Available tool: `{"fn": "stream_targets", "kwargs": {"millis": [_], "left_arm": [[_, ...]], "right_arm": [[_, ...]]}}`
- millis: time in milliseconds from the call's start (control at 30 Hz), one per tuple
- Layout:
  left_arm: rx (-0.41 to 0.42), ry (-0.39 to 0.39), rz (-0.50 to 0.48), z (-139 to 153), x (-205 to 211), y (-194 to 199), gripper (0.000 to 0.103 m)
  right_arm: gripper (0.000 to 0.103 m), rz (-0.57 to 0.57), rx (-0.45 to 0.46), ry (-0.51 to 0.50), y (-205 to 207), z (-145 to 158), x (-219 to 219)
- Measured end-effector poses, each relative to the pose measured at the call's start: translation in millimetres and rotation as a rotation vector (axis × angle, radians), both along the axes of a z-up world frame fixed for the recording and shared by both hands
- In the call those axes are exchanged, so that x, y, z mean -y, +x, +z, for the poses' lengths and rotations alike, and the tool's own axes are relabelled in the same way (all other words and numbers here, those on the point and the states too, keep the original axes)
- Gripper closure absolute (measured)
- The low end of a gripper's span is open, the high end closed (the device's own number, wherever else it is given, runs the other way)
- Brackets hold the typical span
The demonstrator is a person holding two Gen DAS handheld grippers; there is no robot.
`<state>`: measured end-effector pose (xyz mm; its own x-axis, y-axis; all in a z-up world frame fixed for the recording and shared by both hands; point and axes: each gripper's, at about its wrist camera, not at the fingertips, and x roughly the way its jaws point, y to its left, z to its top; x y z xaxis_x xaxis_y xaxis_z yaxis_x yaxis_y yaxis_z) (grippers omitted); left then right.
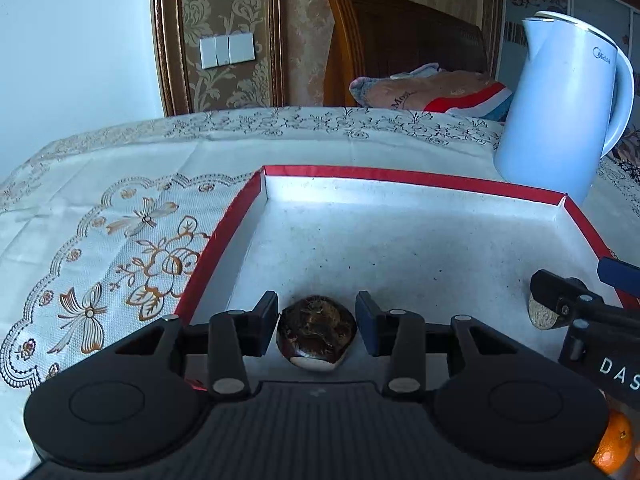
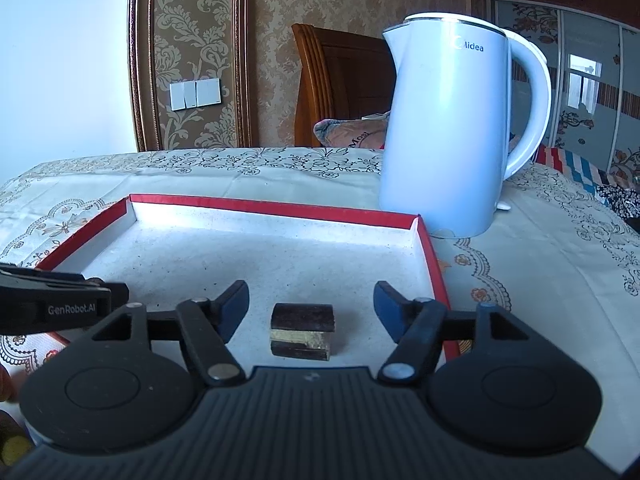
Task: Organize fruits
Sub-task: 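Open the left tool to release the brown fruit into the tray while the right tool withdraws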
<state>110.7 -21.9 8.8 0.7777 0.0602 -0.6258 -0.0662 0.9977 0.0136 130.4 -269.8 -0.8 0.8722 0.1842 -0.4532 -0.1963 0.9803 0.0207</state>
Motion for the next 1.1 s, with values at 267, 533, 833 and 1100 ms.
{"fn": "stream_targets", "kwargs": {"millis": [267, 533, 833, 1100], "left_arm": [[0.007, -0.034, 0.007, 3, -4, -3, 0.061], [0.064, -0.095, 0.022, 12, -19, -17, 0.061], [0.109, -0.086, 0.041, 14, -32, -37, 0.06], [0.131, -0.121, 0.061, 12, -48, -65, 0.052]], "right_arm": [[0.02, -0.005, 0.017, -0.014, -4, 0, -2], [0.014, -0.024, 0.055, 0.033, -13, 6, 12], [0.013, -0.051, 0.041, 0.073, -16, 4, 28], [0.011, -0.066, 0.037, 0.098, -25, 1, 34]]}}
